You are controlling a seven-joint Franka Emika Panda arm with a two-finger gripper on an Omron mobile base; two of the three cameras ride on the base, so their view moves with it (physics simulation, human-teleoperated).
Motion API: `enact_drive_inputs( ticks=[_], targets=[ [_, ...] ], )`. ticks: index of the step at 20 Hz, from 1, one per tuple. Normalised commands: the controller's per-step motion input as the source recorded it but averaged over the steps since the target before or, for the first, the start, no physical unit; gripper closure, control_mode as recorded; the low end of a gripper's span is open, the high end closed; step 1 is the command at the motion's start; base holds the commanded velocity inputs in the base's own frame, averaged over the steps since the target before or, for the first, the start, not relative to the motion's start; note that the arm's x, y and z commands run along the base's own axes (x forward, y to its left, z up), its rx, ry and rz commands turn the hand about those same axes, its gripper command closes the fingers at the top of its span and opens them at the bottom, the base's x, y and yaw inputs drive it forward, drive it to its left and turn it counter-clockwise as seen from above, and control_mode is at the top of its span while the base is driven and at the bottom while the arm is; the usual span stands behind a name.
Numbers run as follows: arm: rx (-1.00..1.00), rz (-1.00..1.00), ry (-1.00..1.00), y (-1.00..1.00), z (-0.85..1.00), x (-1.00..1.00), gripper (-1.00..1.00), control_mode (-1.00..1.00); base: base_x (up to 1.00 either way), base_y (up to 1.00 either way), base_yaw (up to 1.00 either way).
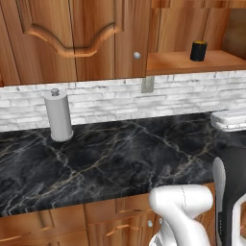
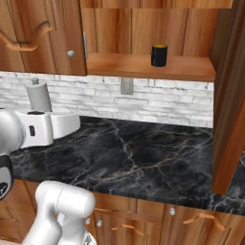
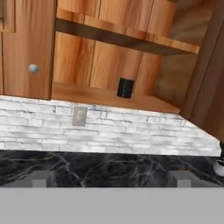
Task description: Open the cabinet directly in front. Then move the liquor and the mug to the dining counter with the candle on it.
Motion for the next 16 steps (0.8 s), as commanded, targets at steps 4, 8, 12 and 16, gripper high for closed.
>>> enact_drive_inputs(
  ticks=[4, 8, 12, 16],
  targets=[
    [0.04, 0.44, -0.27, 0.83, 0.00, 0.27, -1.00, -1.00, 0.00, 0.00, 0.00],
    [0.03, 0.30, -0.37, 0.80, 0.05, 0.24, -1.00, -1.00, 0.00, 0.00, 0.00],
    [0.09, 0.15, -0.33, 0.66, 0.11, 0.39, -1.00, -1.00, 0.00, 0.00, 0.00],
    [0.05, -0.01, -0.27, 0.44, 0.01, 0.34, -1.00, -1.00, 0.00, 0.00, 0.00]
  ],
)
